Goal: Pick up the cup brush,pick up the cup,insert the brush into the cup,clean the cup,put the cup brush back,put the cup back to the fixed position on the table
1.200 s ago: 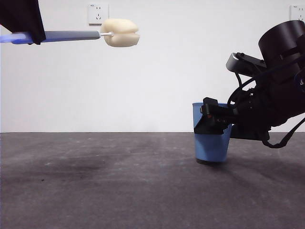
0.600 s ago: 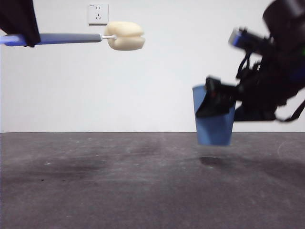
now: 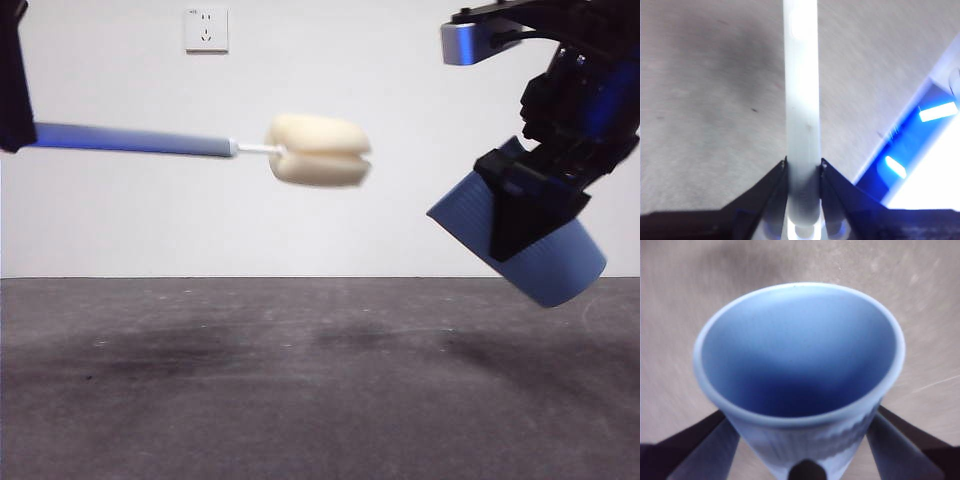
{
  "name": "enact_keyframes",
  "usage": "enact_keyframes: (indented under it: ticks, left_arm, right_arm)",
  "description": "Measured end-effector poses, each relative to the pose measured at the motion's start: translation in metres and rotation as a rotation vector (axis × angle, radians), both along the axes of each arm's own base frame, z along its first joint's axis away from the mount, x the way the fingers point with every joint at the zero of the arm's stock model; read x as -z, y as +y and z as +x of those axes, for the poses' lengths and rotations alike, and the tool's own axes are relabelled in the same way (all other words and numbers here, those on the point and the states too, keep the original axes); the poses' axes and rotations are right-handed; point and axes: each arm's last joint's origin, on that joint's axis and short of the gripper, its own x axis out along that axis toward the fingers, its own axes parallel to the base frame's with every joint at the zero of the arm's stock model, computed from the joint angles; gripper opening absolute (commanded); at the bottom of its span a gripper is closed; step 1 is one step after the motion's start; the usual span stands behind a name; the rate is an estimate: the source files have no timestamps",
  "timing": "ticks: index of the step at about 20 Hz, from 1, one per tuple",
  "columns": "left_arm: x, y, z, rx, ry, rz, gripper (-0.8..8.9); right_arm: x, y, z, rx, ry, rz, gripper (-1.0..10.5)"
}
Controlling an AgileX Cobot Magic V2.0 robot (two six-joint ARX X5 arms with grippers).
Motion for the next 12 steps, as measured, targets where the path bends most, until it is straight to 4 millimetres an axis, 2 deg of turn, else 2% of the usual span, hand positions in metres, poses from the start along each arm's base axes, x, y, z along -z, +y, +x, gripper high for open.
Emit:
enact_keyframes:
  ticks: [7, 12]
  left_arm:
    - [0.001, -0.012, -0.009, 0.13, 0.013, -0.001, -0.09]
    - [0.004, -0.023, -0.015, 0.202, 0.037, 0.0, -0.09]
  right_arm:
    - [-0.004, 0.013, -0.012, -0.173, -0.1, -0.38, -0.2]
    - [-0.005, 0.018, -0.019, -0.268, -0.123, -0.527, -0.2]
